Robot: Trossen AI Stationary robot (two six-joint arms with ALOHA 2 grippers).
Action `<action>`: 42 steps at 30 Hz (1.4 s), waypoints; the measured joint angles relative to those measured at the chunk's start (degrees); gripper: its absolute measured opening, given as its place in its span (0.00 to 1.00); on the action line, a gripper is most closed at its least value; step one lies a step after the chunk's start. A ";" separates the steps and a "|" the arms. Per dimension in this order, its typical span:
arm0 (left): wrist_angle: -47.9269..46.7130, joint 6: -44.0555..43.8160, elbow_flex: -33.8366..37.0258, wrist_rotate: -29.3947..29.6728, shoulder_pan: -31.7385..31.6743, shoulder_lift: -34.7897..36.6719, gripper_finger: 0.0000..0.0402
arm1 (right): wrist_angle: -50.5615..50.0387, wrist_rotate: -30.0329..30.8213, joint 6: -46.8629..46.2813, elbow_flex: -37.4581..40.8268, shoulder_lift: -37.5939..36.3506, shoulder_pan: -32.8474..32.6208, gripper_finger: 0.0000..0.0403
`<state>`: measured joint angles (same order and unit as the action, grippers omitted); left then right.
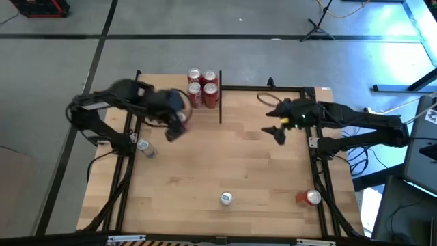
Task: Place canned beverage on shelf
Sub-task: Put the top red soda can on the shelf
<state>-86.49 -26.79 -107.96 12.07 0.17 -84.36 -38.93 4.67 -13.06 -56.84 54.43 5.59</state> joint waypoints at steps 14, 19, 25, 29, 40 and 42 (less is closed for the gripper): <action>-2.27 27.83 2.24 -5.44 -26.36 9.71 0.67 | 2.87 -2.76 -3.38 -0.79 0.82 12.82 0.83; 1.31 37.55 6.24 -14.80 -37.90 7.78 0.67 | 3.27 -2.85 -2.23 -0.79 1.84 15.03 0.83; 11.99 43.33 13.74 -23.54 -49.57 6.23 0.67 | 3.10 -4.11 -0.12 -0.79 1.86 15.95 0.83; 16.12 44.97 16.68 -29.31 -54.12 3.27 0.67 | 3.00 -4.22 0.18 -0.79 1.86 15.97 0.83; 16.52 48.06 16.20 -29.83 -55.56 -2.51 0.67 | 2.00 -4.22 0.85 -0.77 2.13 15.93 0.83; 16.67 49.26 16.20 -29.76 -55.55 -2.82 0.67 | 1.87 -4.22 0.83 -0.77 2.14 15.93 0.83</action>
<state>-69.82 22.48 -91.77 -17.68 -55.37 -87.18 -37.07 0.45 -12.23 -57.60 56.58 21.52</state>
